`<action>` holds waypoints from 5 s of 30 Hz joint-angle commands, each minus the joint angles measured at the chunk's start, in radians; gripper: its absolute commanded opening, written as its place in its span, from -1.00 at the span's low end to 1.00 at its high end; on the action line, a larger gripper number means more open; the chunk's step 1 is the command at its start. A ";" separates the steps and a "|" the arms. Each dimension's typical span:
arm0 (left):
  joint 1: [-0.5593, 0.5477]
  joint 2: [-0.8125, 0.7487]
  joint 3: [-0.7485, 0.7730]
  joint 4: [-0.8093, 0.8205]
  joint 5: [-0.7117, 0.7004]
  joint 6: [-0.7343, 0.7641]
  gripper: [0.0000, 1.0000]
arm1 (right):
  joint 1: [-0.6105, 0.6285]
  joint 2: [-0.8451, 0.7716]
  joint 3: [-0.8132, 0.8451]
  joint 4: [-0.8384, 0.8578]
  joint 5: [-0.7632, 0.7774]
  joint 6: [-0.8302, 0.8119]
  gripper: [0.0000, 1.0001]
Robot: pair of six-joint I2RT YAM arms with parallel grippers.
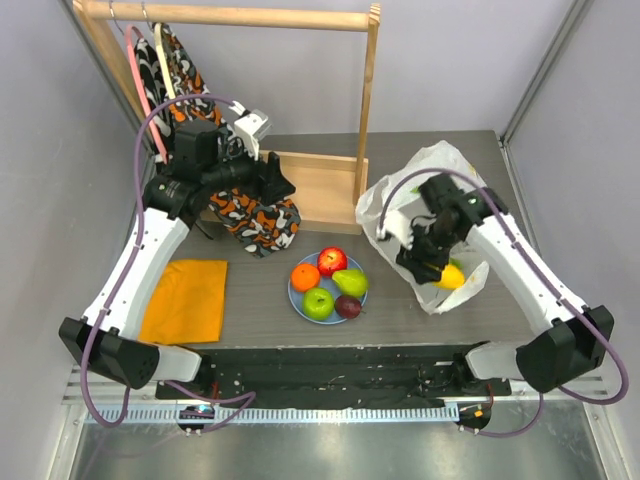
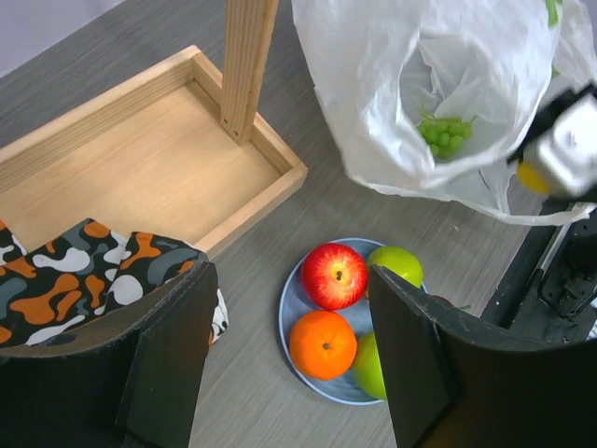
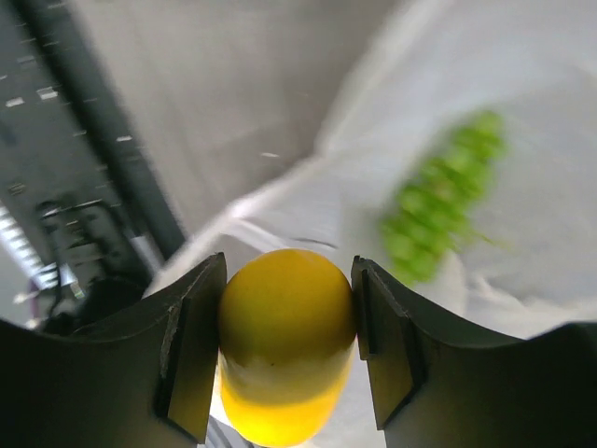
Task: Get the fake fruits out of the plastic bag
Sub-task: Take out the fake fruit from the plastic bag, then place the fake fruit on the plate, then take out the fake fruit from the plastic bag.
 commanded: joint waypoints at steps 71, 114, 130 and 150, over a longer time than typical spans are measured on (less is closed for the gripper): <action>0.057 -0.092 -0.022 -0.008 -0.034 0.070 0.42 | 0.571 0.531 0.631 0.147 -0.075 0.491 0.99; 0.045 -0.042 0.052 -0.016 0.004 0.044 0.42 | -0.135 0.236 0.000 0.264 0.299 0.034 -0.28; 0.034 -0.006 0.064 0.004 0.037 0.012 0.43 | -0.086 -0.236 -0.197 -0.079 -0.062 -0.235 -0.21; 0.042 -0.041 0.041 -0.015 -0.013 0.050 0.45 | 0.454 0.144 0.146 0.239 -0.115 0.106 -0.16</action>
